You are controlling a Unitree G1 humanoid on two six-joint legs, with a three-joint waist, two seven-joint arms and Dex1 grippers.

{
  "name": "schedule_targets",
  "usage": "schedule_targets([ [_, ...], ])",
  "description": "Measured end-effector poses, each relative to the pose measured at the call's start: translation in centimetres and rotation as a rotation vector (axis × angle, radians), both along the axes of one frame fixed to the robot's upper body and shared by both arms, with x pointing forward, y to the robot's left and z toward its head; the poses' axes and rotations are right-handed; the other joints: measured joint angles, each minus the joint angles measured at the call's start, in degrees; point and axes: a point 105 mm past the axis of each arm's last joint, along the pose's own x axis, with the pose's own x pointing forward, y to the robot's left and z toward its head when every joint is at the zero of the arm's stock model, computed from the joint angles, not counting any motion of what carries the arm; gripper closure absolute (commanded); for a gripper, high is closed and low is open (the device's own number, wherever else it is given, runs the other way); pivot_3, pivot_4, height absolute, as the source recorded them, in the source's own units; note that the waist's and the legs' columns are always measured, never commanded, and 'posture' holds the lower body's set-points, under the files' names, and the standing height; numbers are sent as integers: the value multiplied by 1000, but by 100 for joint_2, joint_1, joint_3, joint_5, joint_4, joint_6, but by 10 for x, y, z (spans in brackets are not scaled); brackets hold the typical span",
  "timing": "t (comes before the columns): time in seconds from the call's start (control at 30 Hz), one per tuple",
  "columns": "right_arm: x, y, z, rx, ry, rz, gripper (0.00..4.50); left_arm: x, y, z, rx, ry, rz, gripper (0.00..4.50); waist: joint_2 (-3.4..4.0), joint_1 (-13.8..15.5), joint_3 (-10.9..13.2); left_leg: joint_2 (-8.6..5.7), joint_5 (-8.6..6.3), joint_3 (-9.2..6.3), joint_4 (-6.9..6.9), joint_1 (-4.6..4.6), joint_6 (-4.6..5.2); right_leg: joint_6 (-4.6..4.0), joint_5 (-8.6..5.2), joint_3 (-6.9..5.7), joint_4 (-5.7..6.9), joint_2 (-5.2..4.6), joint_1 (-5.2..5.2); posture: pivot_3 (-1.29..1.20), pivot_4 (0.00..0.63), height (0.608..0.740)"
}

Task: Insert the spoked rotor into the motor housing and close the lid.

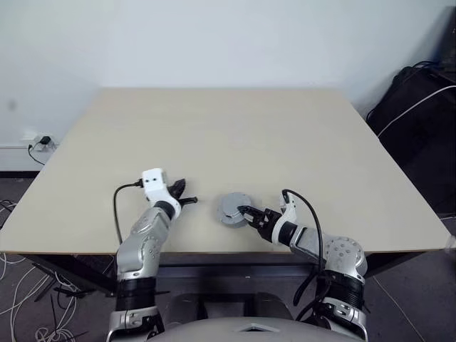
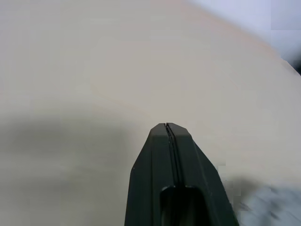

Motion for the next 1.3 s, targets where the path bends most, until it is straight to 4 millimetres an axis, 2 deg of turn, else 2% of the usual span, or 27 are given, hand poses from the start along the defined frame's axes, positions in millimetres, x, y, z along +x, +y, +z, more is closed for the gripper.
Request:
schedule_targets([
  [0.2, 2, -10, 0, 58, 4, -74, 2387, -30, 20, 1, -213, -74, 40, 4500, -6, -8, 10, 0, -16, 2, 3, 0, -22, 3, 0, -7, -6, -6, -14, 0, 0, 740],
  [0.3, 3, -11, 3, 87, -7, -94, 2408, -45, 17, -4, -306, -67, 10, 4500, -12, -15, 21, 2, -15, 2, 3, 0, -22, 5, -2, -8, -5, -1, -14, 0, 0, 740],
  [0.4, 4, -9, 7, 123, -21, -93, 2410, -58, 7, -6, -413, -54, -41, 4500, -13, -22, 28, 3, -15, 1, 4, 1, -22, 10, -5, -8, -4, 1, -14, 0, 0, 740],
  [0.5, 5, -7, 14, 174, -45, -89, 2410, -69, -10, -6, -596, -9, -101, 4500, -14, -28, 31, 4, -14, 1, 4, 1, -18, 27, -15, -7, -4, 0, -14, 0, 0, 740],
  [0.63, 7, -4, 25, 239, -82, -88, 2411, -76, -21, 1, -790, 7, -138, 4500, -14, -34, 34, 5, -12, 0, 3, 2, -16, 29, -17, -6, -3, 2, -14, 0, 0, 740],
  [0.8, 10, 1, 37, 295, -120, -78, 2411, -90, -37, -1, -955, 64, -157, 4500, -16, -65, 37, 4, -12, 1, 3, 1, -13, 27, -16, -3, -4, 4, -13, 0, 0, 740],
  [0.9, 11, 9, 45, 315, -135, -45, 2411, -90, -40, 5, -1029, 51, -168, 3967, -13, -69, 39, 6, -14, 0, 3, 4, -19, 27, -17, -3, -3, 4, -13, 0, 0, 740],
  [1.17, 12, 29, 55, 323, -149, 38, 2411, -89, -44, 13, -1132, 31, -184, 1267, -13, -72, 39, 4, -11, 2, 3, 0, -14, 21, -13, -2, -5, 8, -12, 0, 0, 740],
  [1.3, 11, 32, 57, 322, -143, 54, 2411, -88, -43, 12, -1156, 28, -171, 40, -13, -70, 39, 4, -11, 2, 3, 0, -15, 21, -13, -1, -5, 10, -11, 0, 0, 740],
])
